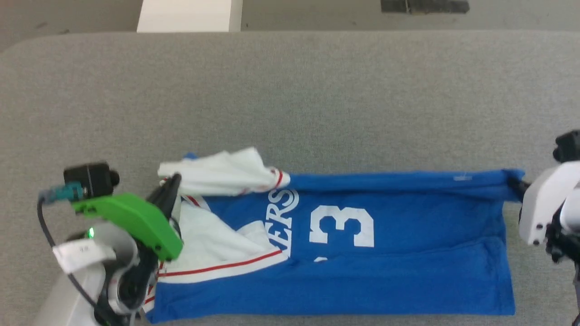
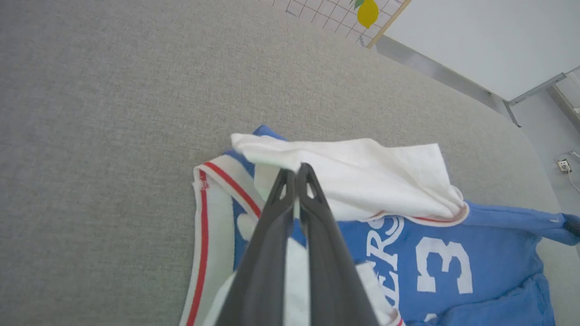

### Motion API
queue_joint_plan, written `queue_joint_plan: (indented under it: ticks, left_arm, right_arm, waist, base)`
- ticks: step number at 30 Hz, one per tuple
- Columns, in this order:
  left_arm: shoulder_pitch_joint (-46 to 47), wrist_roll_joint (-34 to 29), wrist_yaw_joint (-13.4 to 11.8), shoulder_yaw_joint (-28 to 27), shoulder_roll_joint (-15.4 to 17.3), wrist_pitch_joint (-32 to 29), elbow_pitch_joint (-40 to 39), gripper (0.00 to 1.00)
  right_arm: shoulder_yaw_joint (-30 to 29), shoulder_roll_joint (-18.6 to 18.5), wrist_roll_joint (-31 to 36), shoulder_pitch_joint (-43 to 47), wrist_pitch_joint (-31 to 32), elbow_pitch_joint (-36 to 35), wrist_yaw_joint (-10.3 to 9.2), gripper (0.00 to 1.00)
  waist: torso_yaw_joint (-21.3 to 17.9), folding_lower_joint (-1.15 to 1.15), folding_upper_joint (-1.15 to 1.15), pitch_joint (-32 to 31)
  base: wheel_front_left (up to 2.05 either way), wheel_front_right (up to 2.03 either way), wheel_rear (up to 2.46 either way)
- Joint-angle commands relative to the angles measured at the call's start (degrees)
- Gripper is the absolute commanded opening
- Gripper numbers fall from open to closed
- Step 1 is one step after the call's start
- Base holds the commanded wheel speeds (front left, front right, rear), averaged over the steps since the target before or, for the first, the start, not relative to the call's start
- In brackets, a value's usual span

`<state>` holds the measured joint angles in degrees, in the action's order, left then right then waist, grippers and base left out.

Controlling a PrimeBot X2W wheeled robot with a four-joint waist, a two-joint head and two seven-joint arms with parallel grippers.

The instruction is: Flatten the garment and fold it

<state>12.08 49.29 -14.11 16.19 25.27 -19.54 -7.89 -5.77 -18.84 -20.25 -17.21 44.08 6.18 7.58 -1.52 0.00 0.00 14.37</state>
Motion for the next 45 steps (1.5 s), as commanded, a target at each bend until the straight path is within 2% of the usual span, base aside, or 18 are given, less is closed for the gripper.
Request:
queue_joint_plan:
  ticks: [1, 12, 18, 19, 20, 21, 26, 29, 31, 34, 40, 42, 45]
  left_arm:
    - [-2.5, 1.2, -0.7, -0.6, -0.3, 0.8, -0.3, 0.0]
    - [-12.6, 3.5, -3.6, -1.2, -2.1, 2.0, 4.0, 0.0]
    - [-13.4, 4.3, -3.4, -0.4, -2.9, 1.3, 8.4, 0.0]
    - [-13.2, 4.5, -3.4, -0.3, -3.0, 1.1, 9.1, 0.15]
    - [-13.1, 4.4, -3.4, -0.2, -2.9, 0.9, 9.8, 0.58]
    - [-12.9, 4.3, -3.7, 0.0, -2.4, 0.0, 11.5, 1.0]
    - [-13.5, 3.2, -5.1, -1.1, -0.1, 0.1, 10.5, 1.0]
    - [-13.1, 1.5, -5.6, -2.3, 1.5, 2.3, 7.9, 1.0]
    - [-12.0, -1.1, -5.4, -3.1, 2.6, 5.9, 5.7, 1.0]
    - [-10.1, -5.3, -3.8, -3.8, 3.7, 12.8, 3.7, 1.0]
    - [-6.4, -13.4, -0.4, -3.6, 3.4, 28.9, 4.1, 1.0]
    - [-5.3, -15.7, 0.6, -3.0, 2.8, 32.2, 4.8, 1.0]
    - [-3.9, -18.6, 1.7, -2.8, 1.5, 34.0, 5.7, 1.0]
  right_arm:
    - [-0.5, 0.5, -0.3, 1.8, -0.3, -0.1, -0.09, 0.0]
    - [-1.2, 3.7, -0.3, 10.3, -1.0, 1.0, -0.09, 0.0]
    - [-1.2, 4.3, 0.0, 12.6, -1.3, 3.2, -0.09, 0.0]
    - [-1.3, 4.5, 0.1, 12.8, -1.5, 3.4, -0.09, 0.01]
    - [-1.3, 4.6, 0.1, 13.0, -1.7, 3.6, -0.09, 0.47]
    - [-1.7, 4.9, -0.2, 14.0, -3.1, 3.1, -0.09, 1.0]
    - [-3.5, 4.8, -1.2, 17.1, -4.4, -1.9, -0.09, 1.0]
    - [-6.0, 5.2, -2.3, 19.7, -3.2, -6.9, -0.09, 1.0]
    - [-8.1, 5.7, -2.7, 21.0, -2.1, -10.2, -0.09, 1.0]
    - [-10.0, 5.9, -2.2, 21.6, 0.0, -13.2, -0.09, 1.0]
    - [-8.2, 4.9, 0.1, 18.6, 3.0, -10.9, -0.09, 1.0]
    - [-6.2, 4.3, 1.0, 17.6, 3.5, -9.0, -0.09, 1.0]
    - [-3.8, 3.9, 1.7, 15.6, 3.8, -6.1, -0.09, 1.0]
  waist:
    - [0.4, 0.0, 0.0, -2.6]
    - [0.6, 0.0, 0.0, -4.9]
    - [0.9, 0.0, 0.0, -5.7]
    - [0.9, 0.0, 0.0, -5.9]
    - [0.9, 0.0, 0.0, -6.1]
    - [0.8, 0.0, 0.0, -7.4]
    - [0.4, 0.0, 0.0, -9.5]
    - [0.4, 0.0, 0.0, -10.9]
    - [0.4, 0.0, 0.0, -11.1]
    - [0.1, 0.0, 0.0, -11.0]
    - [0.0, 0.0, 0.0, -9.1]
    - [0.2, 0.0, 0.0, -8.2]
    - [0.6, 0.0, 0.0, -6.8]
  base:
    - [0.0, 0.0, 0.0]
    - [0.0, 0.0, 0.0]
    - [0.0, 0.0, 0.0]
    - [0.0, 0.0, 0.0]
    - [0.0, 0.0, 0.0]
    - [0.0, 0.0, 0.0]
    - [0.0, 0.0, 0.0]
    - [0.0, 0.0, 0.0]
    - [0.0, 0.0, 0.0]
    - [0.0, 0.0, 0.0]
    - [0.0, 0.0, 0.0]
    - [0.0, 0.0, 0.0]
    - [0.0, 0.0, 0.0]
